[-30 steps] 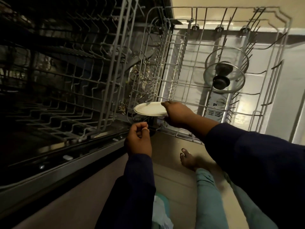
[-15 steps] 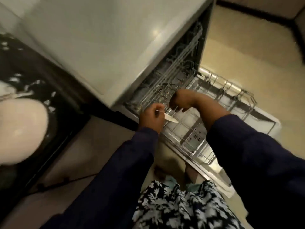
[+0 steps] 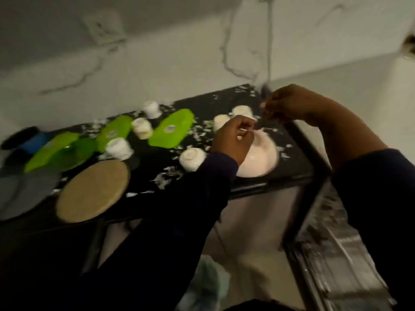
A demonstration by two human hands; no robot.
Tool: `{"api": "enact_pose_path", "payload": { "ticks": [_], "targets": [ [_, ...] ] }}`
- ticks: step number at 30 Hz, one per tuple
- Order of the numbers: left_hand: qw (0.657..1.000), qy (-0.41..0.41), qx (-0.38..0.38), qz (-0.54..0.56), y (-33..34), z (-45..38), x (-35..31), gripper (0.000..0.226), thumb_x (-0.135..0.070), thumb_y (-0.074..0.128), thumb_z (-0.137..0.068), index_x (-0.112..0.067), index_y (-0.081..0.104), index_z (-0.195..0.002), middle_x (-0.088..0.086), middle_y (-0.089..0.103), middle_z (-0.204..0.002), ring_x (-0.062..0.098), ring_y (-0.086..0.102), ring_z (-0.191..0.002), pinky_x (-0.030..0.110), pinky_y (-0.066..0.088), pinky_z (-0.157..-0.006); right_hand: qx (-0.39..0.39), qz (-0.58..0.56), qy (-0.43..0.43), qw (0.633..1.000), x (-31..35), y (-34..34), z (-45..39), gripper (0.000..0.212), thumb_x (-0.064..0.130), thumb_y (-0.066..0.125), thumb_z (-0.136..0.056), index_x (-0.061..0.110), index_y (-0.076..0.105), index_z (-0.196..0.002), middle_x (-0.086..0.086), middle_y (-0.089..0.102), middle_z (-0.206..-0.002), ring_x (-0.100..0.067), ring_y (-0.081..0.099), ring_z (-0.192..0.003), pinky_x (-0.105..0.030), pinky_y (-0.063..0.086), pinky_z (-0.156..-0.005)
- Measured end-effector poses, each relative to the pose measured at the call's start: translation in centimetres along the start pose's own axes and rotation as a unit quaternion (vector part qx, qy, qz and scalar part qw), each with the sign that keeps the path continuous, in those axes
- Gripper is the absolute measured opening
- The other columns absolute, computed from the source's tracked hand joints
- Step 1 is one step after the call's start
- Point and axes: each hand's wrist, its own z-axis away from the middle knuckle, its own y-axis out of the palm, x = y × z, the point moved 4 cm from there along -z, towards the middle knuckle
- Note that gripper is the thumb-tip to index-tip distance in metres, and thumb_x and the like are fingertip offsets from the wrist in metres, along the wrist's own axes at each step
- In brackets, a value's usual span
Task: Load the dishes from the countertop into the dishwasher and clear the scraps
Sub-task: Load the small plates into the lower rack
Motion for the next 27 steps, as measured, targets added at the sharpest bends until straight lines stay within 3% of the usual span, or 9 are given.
{"api": "enact_pose_path", "payload": {
  "ticks": [1,5,7,9,16,19,21,23,27],
  "targets": [
    [0.999,-0.011,-0.035,-0.011,-4.2,-0.2,1.7,0.02,0.001,0.055,-0.082,-0.003,0.064,-0.1,0.012,0.068,-0.101,0.007,0.058,-0.072,-0.001,0.037,-0.061,-0.001,-0.016,-0.012,1.0,2.3,2.7,-1.1,0.016,0.017,0.056,-0.092,0.003,0.063,-0.098,-0.016,0.063,-0.098,-0.015,0.059,-0.067,-0.025,0.046,-0.064],
    [0.986,-0.052,-0.151,-0.053,-19.7,0.0,8.1,0.018,-0.002,0.056,-0.083,-0.005,0.065,-0.099,0.007,0.067,-0.096,-0.006,0.055,-0.064,0.002,0.036,-0.061,0.02,-0.062,-0.061,0.996,10.7,13.4,-4.9,0.011,0.016,0.059,-0.09,0.014,0.059,-0.102,-0.014,0.06,-0.093,-0.016,0.059,-0.067,-0.025,0.043,-0.059],
    [0.971,-0.087,-0.208,-0.085,-26.4,0.9,11.0,0.018,-0.005,0.057,-0.082,-0.007,0.066,-0.097,0.008,0.068,-0.096,0.012,0.062,-0.081,0.014,0.04,-0.067,0.054,-0.051,-0.075,0.994,14.1,18.7,-6.1,0.011,0.015,0.059,-0.09,0.014,0.06,-0.101,-0.012,0.06,-0.085,-0.018,0.061,-0.07,-0.025,0.043,-0.057],
    [0.961,-0.112,-0.237,-0.088,-31.8,1.7,13.7,0.018,-0.005,0.056,-0.083,-0.003,0.064,-0.099,0.014,0.067,-0.101,0.023,0.061,-0.092,0.016,0.04,-0.069,0.082,-0.033,-0.08,0.993,16.6,23.1,-7.0,0.015,0.016,0.059,-0.09,0.012,0.061,-0.105,-0.009,0.062,-0.083,-0.019,0.062,-0.074,-0.026,0.044,-0.059],
    [0.903,-0.233,-0.343,-0.112,-43.0,4.7,21.4,0.024,-0.011,0.049,-0.087,-0.007,0.065,-0.104,0.01,0.064,-0.115,0.027,0.056,-0.109,0.025,0.041,-0.085,0.152,0.067,-0.093,0.982,20.6,34.4,-8.5,0.029,0.015,0.059,-0.089,-0.003,0.062,-0.112,-0.02,0.063,-0.094,-0.026,0.06,-0.081,-0.027,0.044,-0.062],
    [0.894,-0.271,-0.333,-0.125,-43.8,5.9,24.3,0.024,-0.014,0.049,-0.089,-0.006,0.063,-0.106,0.013,0.063,-0.116,0.029,0.055,-0.11,0.03,0.04,-0.088,0.161,0.163,-0.062,0.972,19.0,38.2,-8.8,0.033,0.021,0.053,-0.093,0.005,0.058,-0.122,-0.017,0.06,-0.115,-0.031,0.058,-0.105,-0.034,0.047,-0.082],
    [0.888,-0.325,-0.305,-0.116,-43.7,6.7,26.9,0.025,-0.015,0.049,-0.09,-0.006,0.061,-0.11,0.014,0.061,-0.119,0.031,0.054,-0.111,0.035,0.04,-0.092,0.182,0.213,-0.024,0.96,17.4,40.6,-8.9,0.029,0.024,0.053,-0.093,0.006,0.061,-0.113,-0.017,0.059,-0.109,-0.027,0.058,-0.1,-0.029,0.046,-0.071],
    [0.882,-0.377,-0.266,-0.093,-43.2,7.5,29.2,0.027,-0.015,0.049,-0.089,-0.008,0.06,-0.112,0.014,0.059,-0.124,0.032,0.053,-0.114,0.038,0.039,-0.096,0.193,0.273,-0.035,0.942,16.1,42.7,-9.3,0.036,0.027,0.054,-0.091,0.001,0.059,-0.116,-0.016,0.06,-0.115,-0.026,0.058,-0.105,-0.029,0.046,-0.077],
    [0.855,-0.465,-0.191,-0.126,-42.1,8.4,31.9,0.034,-0.021,0.046,-0.09,-0.014,0.055,-0.122,0.012,0.051,-0.134,0.032,0.047,-0.121,0.036,0.037,-0.099,0.179,0.259,-0.004,0.949,14.2,44.5,-10.0,0.048,0.022,0.056,-0.09,0.002,0.042,-0.132,-0.016,0.049,-0.134,-0.03,0.048,-0.124,-0.033,0.041,-0.097]
  ]
}}
